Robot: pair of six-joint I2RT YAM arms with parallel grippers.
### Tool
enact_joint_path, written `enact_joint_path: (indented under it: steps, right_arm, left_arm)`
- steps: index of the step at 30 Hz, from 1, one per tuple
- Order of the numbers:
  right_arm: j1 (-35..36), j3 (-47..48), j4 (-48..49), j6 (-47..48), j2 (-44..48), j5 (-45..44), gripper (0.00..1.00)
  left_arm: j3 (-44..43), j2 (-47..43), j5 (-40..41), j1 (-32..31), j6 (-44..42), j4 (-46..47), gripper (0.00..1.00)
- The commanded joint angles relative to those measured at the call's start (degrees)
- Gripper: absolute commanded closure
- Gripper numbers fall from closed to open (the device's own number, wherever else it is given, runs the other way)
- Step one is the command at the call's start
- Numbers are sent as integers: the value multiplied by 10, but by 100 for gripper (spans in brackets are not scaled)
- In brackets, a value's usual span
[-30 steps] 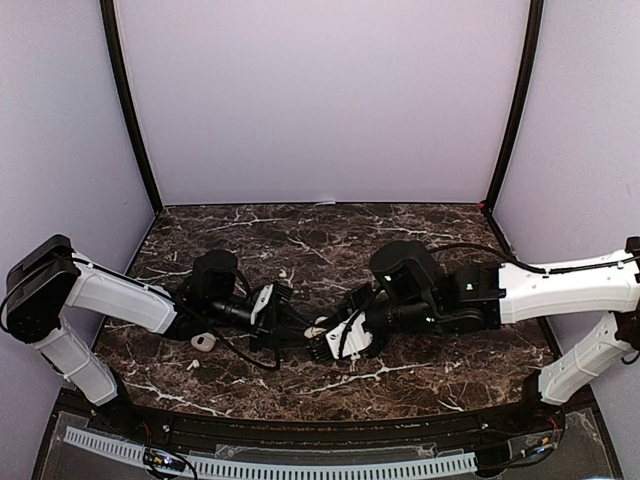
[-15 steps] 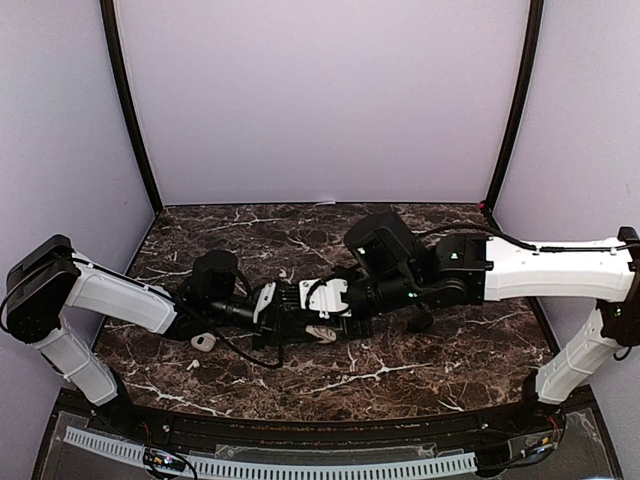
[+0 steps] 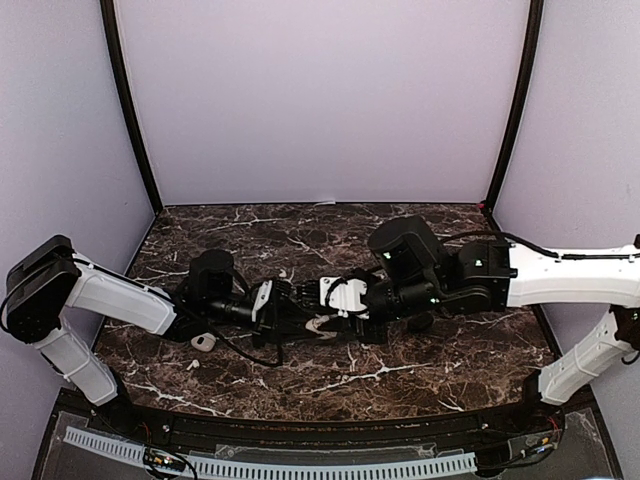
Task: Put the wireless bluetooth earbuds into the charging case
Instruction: Adjust the left earbud in the left side groove of the charging case.
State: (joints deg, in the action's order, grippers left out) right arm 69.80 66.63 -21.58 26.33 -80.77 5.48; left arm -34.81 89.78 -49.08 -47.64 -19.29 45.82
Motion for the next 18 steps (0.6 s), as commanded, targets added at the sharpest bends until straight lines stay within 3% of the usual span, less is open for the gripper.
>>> enact_joint_path:
  steps: [1,9,18]
  right_arm:
    - [0,-52,9,114,32,-38,74]
    - [0,-87,62,281,46,-46,72]
    - [0,-121,109,360,66,-10,72]
  left_arm:
    - [3,-13,-31,-1,-2,13,100]
    - [-6,-8,-58,-1,5,1,100]
    - [-14,0,-75,-1,15,3,100]
